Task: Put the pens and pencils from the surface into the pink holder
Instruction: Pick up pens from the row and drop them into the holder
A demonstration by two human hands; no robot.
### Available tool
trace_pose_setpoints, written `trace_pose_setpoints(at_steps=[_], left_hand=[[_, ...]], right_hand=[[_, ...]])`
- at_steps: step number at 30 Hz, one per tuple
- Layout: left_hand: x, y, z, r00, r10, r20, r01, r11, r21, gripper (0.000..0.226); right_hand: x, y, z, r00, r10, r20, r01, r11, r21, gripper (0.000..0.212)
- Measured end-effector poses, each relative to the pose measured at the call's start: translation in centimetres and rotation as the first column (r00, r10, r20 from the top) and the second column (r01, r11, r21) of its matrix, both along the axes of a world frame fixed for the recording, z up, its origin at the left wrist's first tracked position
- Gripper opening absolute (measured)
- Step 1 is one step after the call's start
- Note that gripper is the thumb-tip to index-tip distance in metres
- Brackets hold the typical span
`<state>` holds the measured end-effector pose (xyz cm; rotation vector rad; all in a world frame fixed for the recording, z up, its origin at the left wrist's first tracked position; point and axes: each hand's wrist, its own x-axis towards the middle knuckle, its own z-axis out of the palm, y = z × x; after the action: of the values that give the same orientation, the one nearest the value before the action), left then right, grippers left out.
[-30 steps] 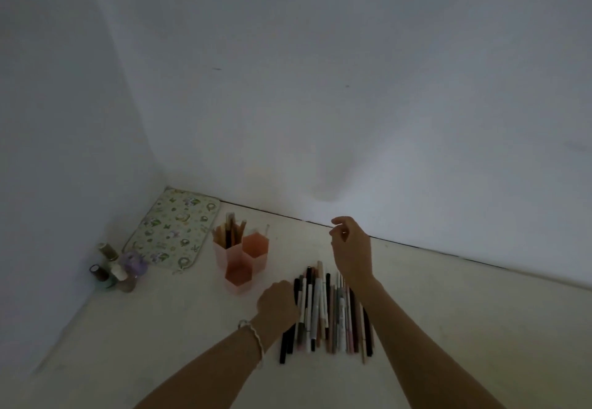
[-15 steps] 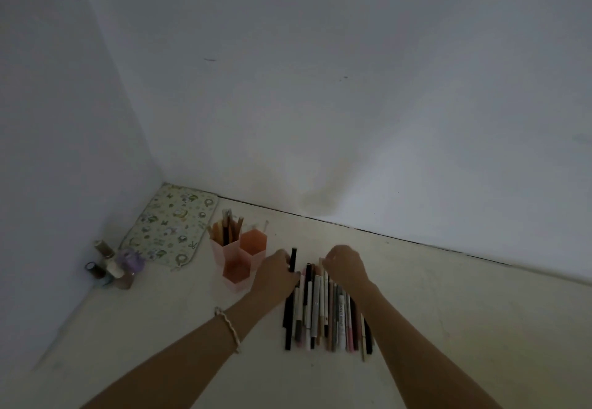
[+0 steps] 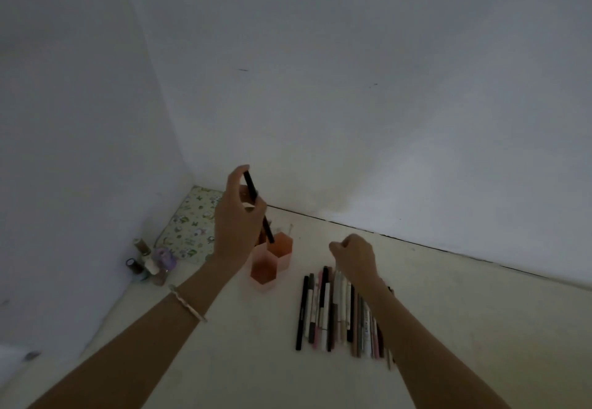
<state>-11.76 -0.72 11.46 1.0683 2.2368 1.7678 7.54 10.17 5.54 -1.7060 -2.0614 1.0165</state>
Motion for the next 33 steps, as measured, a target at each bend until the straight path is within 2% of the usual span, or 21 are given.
trace_pose_setpoints(at_steps=[2, 4, 6, 8, 10, 12, 16, 21, 23, 25, 27, 28, 31, 33], left_hand=[[-1.9, -1.2, -0.3, 0.996, 0.068, -0.056, -0.069, 0.998, -0.005, 0.055], [-2.5, -2.1, -1.4, 0.990, 0.046, -0.130, -0.059, 0.994, -0.094, 0.053], [-2.2, -2.8, -2.8, 0.974, -0.014, -0.228, -0.033, 0.979, -0.203, 0.041], [-2.0, -3.2, -3.7, 0.939, -0.018, -0.342, -0.074, 0.964, -0.255, 0.028], [-2.2, -3.4, -3.9, 0.928, 0.052, -0.370, -0.150, 0.959, -0.239, 0.029], [-2.8, -3.6, -3.5, 0.935, 0.123, -0.331, -0.195, 0.961, -0.194, 0.025], [-3.1, -3.9, -2.3, 0.960, 0.103, -0.260, -0.145, 0.979, -0.145, 0.031], [-0.9, -3.6, -0.7, 0.988, 0.059, -0.143, -0.082, 0.984, -0.161, 0.025], [0.9, -3.4, -0.4, 0.992, -0.003, -0.128, -0.020, 0.984, -0.177, 0.018], [3.4, -3.1, -0.4, 0.987, -0.098, -0.123, 0.069, 0.972, -0.225, 0.016], [6.1, -2.7, -1.6, 0.970, -0.230, -0.080, 0.189, 0.919, -0.347, 0.021], [7.4, -2.4, -2.7, 0.953, -0.296, -0.065, 0.238, 0.863, -0.446, 0.024], [9.9, -1.6, -6.7, 0.909, -0.398, 0.122, 0.353, 0.584, -0.730, 0.009], [10.9, -1.3, -9.2, 0.896, -0.396, 0.199, 0.372, 0.426, -0.825, 0.029]], right_hand=[[-1.3, 0.3, 1.9, 0.986, -0.034, -0.163, 0.042, 0.998, 0.043, 0.014], [-2.7, 0.1, 3.5, 0.947, -0.045, -0.319, 0.072, 0.995, 0.073, 0.009], [-4.0, -0.4, 4.8, 0.896, -0.041, -0.442, 0.100, 0.989, 0.111, 0.004], [-5.1, -1.2, 5.9, 0.841, -0.004, -0.541, 0.107, 0.981, 0.159, 0.009], [-6.0, -2.1, 6.8, 0.783, 0.054, -0.620, 0.105, 0.971, 0.216, 0.016], [-7.1, -3.0, 7.4, 0.741, 0.121, -0.660, 0.089, 0.957, 0.275, 0.015], [-9.3, -4.9, 6.5, 0.764, 0.250, -0.594, -0.030, 0.935, 0.354, 0.012], [-9.6, -6.1, 2.9, 0.869, 0.385, -0.311, -0.268, 0.894, 0.360, 0.014], [-8.8, -5.9, 2.4, 0.892, 0.363, -0.269, -0.257, 0.897, 0.359, 0.021], [-7.5, -5.1, 2.4, 0.905, 0.310, -0.291, -0.200, 0.914, 0.352, 0.026], [-5.8, -3.9, 2.6, 0.924, 0.241, -0.298, -0.134, 0.931, 0.340, 0.028], [-4.8, -3.2, 2.5, 0.933, 0.206, -0.294, -0.106, 0.941, 0.322, 0.030], [-2.4, -1.8, 2.1, 0.947, 0.144, -0.287, -0.059, 0.956, 0.287, 0.027], [-0.9, -1.4, 1.5, 0.951, 0.127, -0.281, -0.048, 0.961, 0.272, 0.023]])
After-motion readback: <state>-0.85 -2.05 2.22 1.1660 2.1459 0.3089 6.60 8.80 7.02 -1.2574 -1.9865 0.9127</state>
